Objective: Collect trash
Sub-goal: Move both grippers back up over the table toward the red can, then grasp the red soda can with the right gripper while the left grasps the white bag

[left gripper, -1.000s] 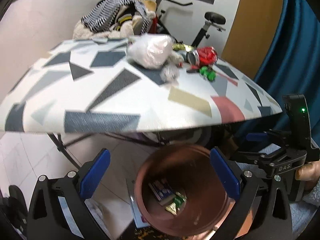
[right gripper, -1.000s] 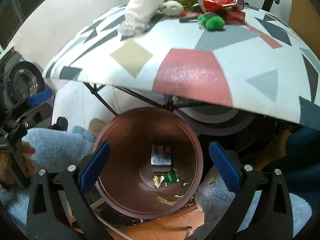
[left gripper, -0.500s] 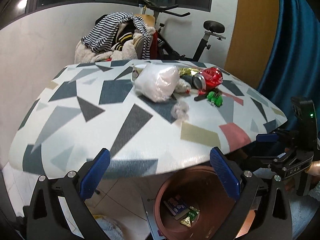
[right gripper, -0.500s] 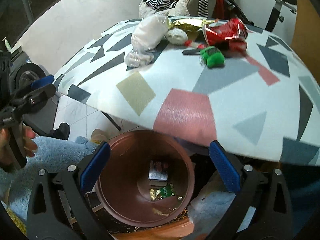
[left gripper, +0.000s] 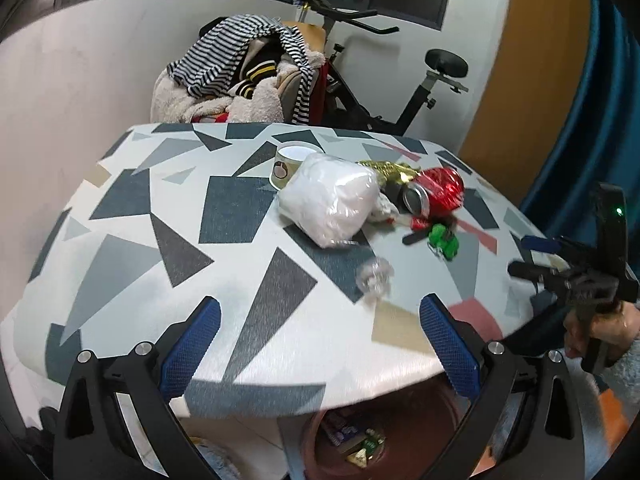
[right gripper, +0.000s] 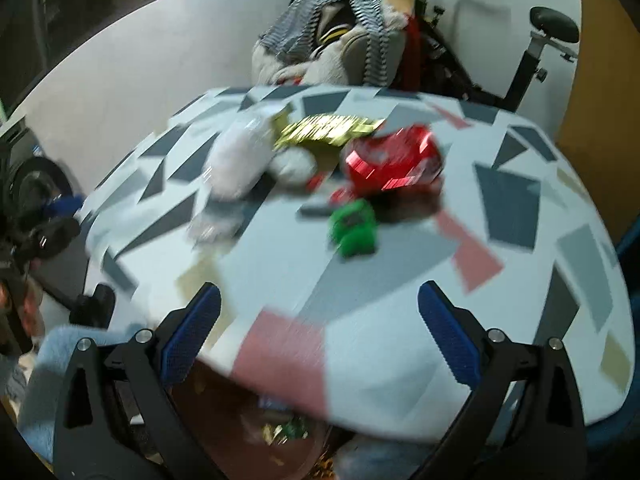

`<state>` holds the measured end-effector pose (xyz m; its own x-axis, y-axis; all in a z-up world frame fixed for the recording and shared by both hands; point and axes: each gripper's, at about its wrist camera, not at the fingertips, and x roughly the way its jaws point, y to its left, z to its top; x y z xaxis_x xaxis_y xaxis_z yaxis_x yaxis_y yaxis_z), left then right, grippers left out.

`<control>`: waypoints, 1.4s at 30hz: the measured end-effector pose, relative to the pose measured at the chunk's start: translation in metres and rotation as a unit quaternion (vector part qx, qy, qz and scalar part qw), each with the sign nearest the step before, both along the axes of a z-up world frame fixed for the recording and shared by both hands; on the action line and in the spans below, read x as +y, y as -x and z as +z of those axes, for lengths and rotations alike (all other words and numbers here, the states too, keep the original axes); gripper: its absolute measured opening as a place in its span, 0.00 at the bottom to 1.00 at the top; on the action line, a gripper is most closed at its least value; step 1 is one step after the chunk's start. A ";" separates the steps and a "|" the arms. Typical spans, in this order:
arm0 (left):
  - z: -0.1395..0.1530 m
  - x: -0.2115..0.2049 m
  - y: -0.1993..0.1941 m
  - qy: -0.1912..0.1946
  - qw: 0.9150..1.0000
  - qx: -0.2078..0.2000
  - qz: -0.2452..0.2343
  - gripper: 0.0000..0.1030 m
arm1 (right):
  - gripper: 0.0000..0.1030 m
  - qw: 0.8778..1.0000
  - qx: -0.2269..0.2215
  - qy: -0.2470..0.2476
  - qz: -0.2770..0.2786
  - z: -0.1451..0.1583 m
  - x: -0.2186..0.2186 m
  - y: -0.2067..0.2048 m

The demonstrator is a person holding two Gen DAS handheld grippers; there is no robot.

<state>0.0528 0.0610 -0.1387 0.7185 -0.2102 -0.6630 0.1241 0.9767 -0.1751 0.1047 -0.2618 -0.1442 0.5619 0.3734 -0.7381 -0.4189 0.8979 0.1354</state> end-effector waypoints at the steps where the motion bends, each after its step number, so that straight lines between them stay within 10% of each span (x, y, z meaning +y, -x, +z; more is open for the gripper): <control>1: -0.001 0.002 -0.006 0.007 1.000 0.002 0.003 0.94 | 0.94 1.000 -0.004 0.001 -0.006 0.002 -0.002 -0.010; 17: -0.012 -0.030 -0.103 -0.024 0.999 0.010 -0.027 0.94 | 0.61 0.996 0.012 -0.022 -0.090 -0.030 -0.019 -0.170; 21: -0.016 -0.047 -0.129 -0.047 0.998 0.015 -0.042 0.94 | 0.41 0.995 0.027 -0.031 -0.092 -0.037 -0.017 -0.177; 36: -0.045 -0.064 -0.192 -0.060 0.996 0.063 -0.032 0.94 | 0.41 0.995 -0.041 -0.047 -0.081 0.012 -0.034 -0.145; 42: -0.039 -0.059 -0.185 -0.058 0.995 0.054 -0.054 0.56 | 0.41 0.995 -0.050 -0.038 -0.071 0.019 -0.033 -0.131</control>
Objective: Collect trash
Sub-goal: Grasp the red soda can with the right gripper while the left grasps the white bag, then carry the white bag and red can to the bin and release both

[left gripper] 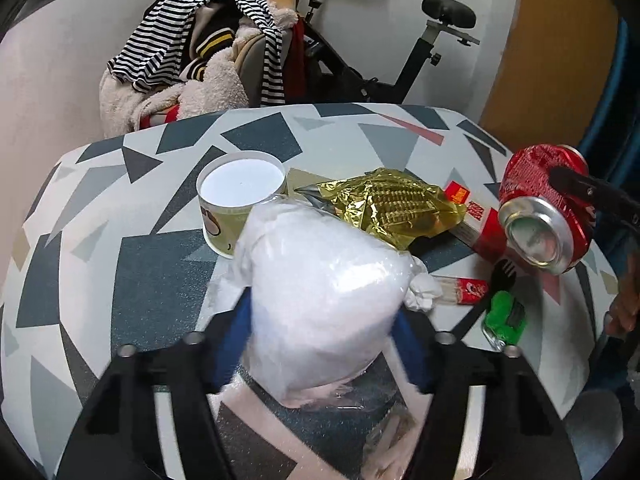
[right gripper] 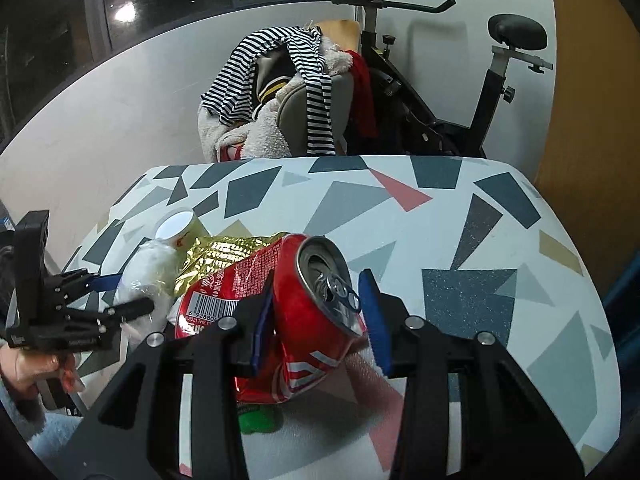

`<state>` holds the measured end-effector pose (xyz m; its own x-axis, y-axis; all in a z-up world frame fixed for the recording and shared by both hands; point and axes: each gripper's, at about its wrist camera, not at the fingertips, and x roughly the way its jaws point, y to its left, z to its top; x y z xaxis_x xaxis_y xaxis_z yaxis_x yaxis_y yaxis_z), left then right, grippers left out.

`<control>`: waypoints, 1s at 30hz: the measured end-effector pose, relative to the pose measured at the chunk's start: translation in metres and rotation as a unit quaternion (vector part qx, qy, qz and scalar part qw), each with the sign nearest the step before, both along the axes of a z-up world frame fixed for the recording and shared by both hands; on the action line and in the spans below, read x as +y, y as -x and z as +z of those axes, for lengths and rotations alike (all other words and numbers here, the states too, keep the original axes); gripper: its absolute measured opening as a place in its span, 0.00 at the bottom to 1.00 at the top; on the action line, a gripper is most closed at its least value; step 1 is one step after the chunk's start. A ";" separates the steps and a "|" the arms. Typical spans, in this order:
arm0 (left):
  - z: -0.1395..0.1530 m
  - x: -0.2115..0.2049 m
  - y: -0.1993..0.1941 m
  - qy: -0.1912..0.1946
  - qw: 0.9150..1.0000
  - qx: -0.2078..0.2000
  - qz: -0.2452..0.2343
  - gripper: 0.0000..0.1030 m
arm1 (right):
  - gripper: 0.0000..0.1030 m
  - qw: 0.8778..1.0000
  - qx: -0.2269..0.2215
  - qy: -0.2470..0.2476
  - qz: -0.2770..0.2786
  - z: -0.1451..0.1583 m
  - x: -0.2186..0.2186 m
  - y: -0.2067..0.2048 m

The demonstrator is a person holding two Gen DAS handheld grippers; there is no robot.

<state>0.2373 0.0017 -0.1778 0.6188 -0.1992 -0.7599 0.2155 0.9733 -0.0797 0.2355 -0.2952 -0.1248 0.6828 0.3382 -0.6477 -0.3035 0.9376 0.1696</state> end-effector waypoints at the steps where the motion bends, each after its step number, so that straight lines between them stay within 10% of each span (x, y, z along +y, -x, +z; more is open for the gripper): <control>1: 0.001 0.001 0.001 -0.001 1.000 0.000 -0.001 0.55 | 0.41 1.000 -0.002 0.003 0.002 0.001 0.001 0.003; 30: 0.078 -0.005 0.188 0.039 0.994 -0.076 -0.066 0.54 | 0.41 0.999 -0.028 0.010 0.030 0.028 0.018 0.148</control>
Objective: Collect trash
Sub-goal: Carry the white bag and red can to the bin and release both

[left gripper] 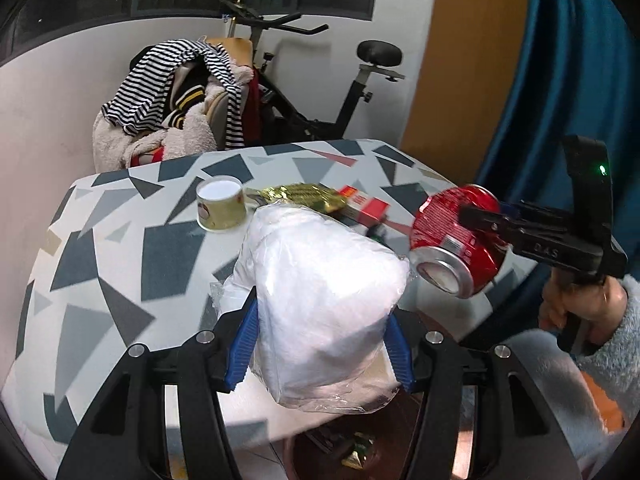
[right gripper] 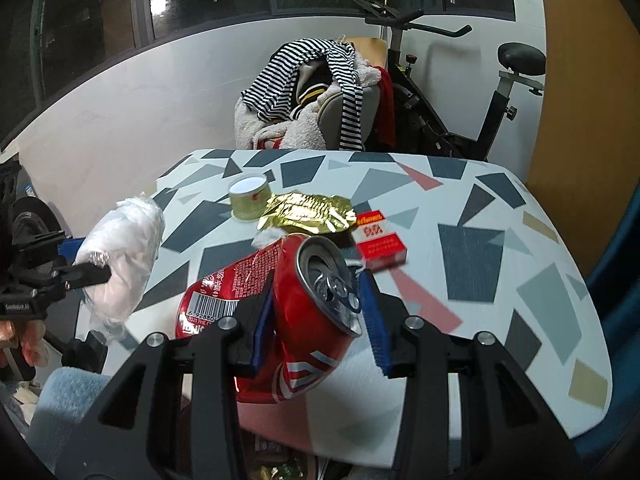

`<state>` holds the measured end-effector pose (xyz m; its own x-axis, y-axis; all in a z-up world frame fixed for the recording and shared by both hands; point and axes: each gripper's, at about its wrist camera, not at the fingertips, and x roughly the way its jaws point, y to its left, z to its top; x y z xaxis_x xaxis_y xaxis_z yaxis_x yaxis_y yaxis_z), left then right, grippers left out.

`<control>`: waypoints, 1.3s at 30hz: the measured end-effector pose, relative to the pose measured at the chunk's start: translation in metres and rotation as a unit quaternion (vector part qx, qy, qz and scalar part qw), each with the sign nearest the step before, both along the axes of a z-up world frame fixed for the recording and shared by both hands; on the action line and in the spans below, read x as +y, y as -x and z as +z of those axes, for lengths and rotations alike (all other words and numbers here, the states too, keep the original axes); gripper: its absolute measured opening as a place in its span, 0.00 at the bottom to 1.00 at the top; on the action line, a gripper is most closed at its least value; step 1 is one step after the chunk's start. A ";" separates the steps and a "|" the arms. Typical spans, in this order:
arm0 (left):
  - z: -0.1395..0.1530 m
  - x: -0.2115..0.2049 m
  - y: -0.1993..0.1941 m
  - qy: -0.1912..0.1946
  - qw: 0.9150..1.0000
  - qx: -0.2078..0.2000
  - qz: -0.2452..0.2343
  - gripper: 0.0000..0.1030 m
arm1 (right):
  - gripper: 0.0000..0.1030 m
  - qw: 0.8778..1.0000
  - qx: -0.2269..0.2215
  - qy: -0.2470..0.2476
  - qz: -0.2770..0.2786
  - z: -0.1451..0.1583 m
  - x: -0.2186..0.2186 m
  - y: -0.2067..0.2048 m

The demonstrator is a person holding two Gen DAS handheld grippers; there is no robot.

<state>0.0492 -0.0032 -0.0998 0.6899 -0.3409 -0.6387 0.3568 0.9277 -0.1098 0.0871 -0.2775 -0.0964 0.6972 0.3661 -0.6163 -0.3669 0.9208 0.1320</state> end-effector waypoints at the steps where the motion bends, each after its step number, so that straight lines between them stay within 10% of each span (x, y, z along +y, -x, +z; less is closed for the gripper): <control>1: -0.001 -0.001 0.006 0.001 1.000 0.000 -0.003 0.54 | 0.41 1.000 0.000 0.000 0.000 0.000 0.000 0.005; 26: -0.111 -0.033 0.096 -0.032 0.993 0.085 -0.069 0.54 | 0.41 1.000 0.025 0.008 0.009 -0.035 0.000 0.077; 39: -0.112 -0.014 0.089 0.006 0.996 0.078 -0.045 0.82 | 0.41 0.999 0.044 0.017 0.019 -0.054 0.008 0.088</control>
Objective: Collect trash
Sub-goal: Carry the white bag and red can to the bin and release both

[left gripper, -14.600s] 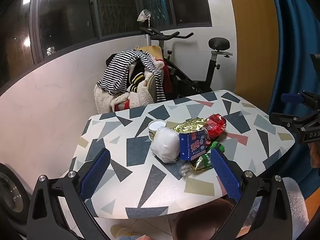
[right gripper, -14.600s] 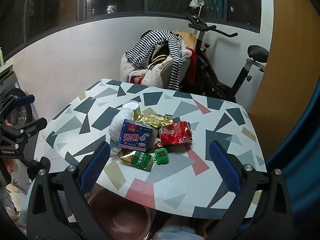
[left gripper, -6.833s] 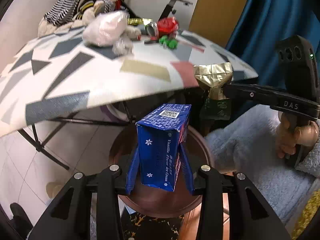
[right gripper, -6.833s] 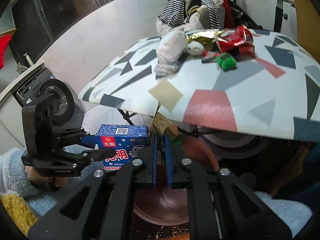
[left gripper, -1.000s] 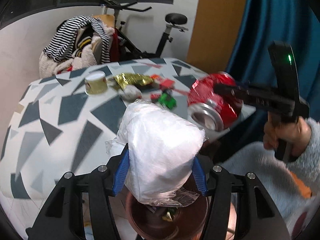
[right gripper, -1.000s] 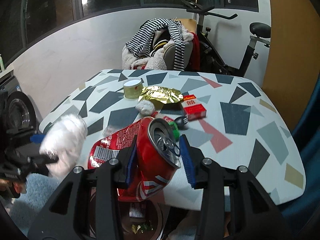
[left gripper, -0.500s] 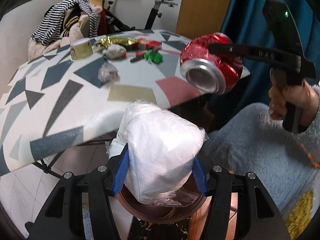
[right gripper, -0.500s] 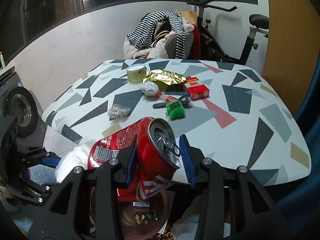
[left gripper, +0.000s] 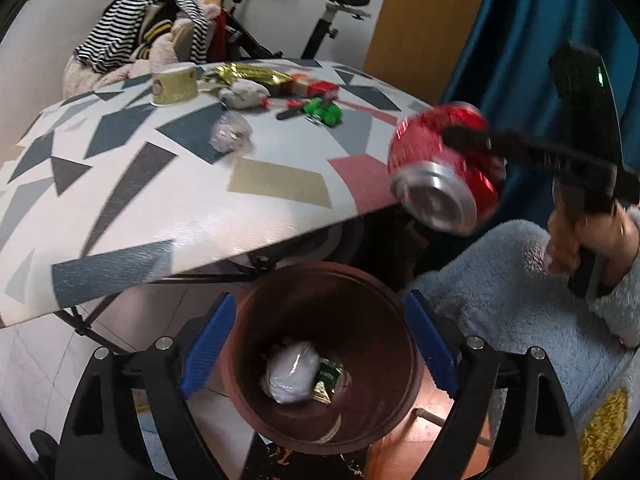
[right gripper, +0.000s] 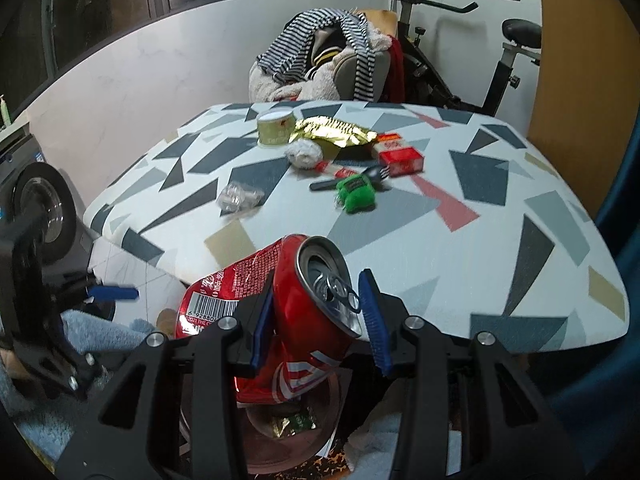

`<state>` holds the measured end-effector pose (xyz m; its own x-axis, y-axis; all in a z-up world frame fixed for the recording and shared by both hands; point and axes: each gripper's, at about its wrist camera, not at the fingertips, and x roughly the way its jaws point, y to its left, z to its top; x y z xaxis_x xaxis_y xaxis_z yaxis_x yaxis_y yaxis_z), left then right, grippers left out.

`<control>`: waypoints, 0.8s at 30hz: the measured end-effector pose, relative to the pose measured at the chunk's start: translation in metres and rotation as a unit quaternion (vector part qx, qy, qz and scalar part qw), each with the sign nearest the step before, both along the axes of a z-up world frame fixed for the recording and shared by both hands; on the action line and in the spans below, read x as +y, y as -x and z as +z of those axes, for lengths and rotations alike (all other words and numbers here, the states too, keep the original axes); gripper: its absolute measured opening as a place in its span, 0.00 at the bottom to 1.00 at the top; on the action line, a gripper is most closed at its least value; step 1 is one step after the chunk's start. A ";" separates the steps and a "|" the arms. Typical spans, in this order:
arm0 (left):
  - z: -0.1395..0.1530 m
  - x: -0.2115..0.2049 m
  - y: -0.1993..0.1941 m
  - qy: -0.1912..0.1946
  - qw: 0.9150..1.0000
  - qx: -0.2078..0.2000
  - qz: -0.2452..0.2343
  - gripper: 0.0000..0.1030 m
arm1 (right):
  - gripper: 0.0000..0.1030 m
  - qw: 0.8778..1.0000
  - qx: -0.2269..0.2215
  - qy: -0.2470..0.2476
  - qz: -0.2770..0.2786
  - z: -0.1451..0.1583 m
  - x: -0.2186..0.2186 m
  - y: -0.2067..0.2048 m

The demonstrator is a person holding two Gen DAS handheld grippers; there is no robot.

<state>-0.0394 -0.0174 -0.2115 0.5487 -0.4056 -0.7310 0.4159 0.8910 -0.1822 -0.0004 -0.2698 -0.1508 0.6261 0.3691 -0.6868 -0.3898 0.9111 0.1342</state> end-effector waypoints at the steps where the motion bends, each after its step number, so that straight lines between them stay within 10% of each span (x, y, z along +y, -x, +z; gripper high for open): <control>1: 0.002 0.003 0.000 0.001 1.000 -0.003 0.004 0.82 | 0.41 1.000 0.004 0.002 0.003 -0.003 0.003 0.002; 24: -0.001 0.034 0.017 -0.008 0.998 -0.025 0.052 0.89 | 0.41 0.991 0.068 0.061 0.101 -0.069 0.067 0.025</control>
<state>-0.0560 0.0162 -0.2125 0.6229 -0.3328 -0.7080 0.3295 0.9324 -0.1484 -0.0252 -0.2030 -0.2198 0.4469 0.3859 -0.8070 -0.5521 0.8289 0.0906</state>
